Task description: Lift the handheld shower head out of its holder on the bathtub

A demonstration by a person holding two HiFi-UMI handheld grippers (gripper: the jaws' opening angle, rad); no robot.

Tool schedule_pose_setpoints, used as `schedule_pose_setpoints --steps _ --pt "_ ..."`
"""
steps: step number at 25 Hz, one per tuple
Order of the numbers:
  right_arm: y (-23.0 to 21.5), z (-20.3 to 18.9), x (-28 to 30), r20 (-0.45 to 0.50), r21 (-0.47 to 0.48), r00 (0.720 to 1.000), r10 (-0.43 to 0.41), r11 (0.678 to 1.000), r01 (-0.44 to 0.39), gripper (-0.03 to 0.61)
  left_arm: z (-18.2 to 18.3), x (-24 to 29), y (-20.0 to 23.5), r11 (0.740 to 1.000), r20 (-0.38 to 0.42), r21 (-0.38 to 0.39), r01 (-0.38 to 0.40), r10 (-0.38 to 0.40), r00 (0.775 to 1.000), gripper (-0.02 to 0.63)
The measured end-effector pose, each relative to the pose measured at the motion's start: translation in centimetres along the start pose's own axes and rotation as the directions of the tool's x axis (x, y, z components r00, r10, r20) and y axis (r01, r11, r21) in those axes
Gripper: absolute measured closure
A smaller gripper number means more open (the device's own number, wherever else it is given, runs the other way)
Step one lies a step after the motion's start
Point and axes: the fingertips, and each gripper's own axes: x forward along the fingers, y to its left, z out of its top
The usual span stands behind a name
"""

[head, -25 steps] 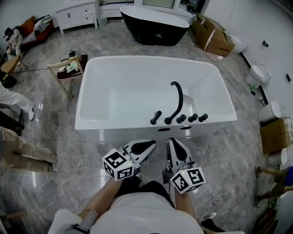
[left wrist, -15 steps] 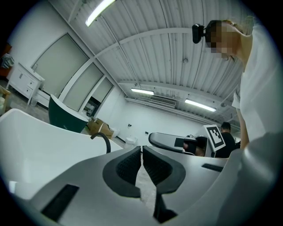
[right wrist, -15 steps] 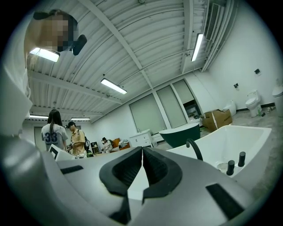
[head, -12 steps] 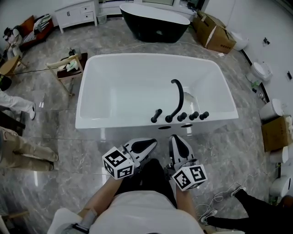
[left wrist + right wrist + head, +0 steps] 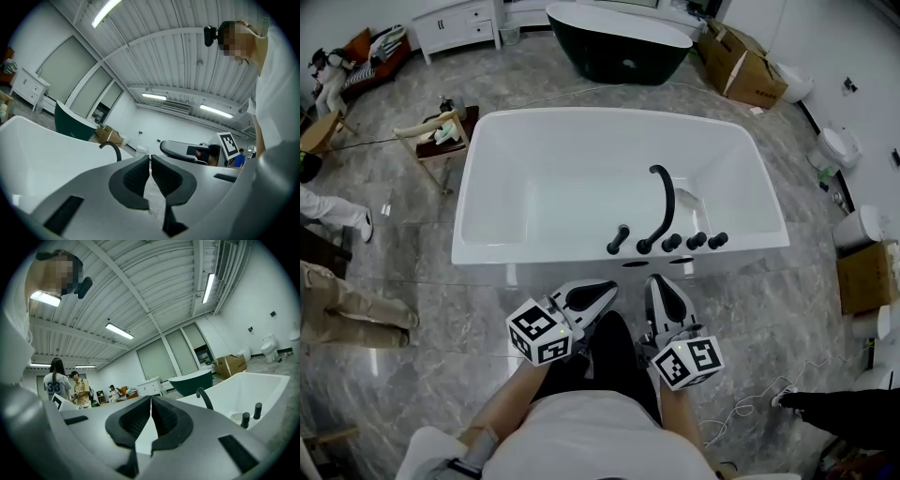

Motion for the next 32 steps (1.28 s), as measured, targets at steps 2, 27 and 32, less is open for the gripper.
schedule_pose_setpoints --steps 2,27,32 --pt "-0.5 0.3 0.6 -0.002 0.001 1.000 0.006 1.000 -0.006 0.560 0.3 0.4 0.6 1.000 0.003 -0.002 -0.011 0.011 1.000 0.594" --pt "-7.8 2.1 7.8 -0.058 0.057 0.992 0.111 0.993 -0.107 0.560 2.9 7.9 6.3 0.992 0.010 -0.019 -0.123 0.123 0.992 0.594" --pt "-9.2 1.9 9.4 -0.073 0.076 0.987 0.140 0.988 -0.134 0.560 2.7 9.4 7.7 0.988 0.006 -0.037 -0.149 0.149 0.989 0.594"
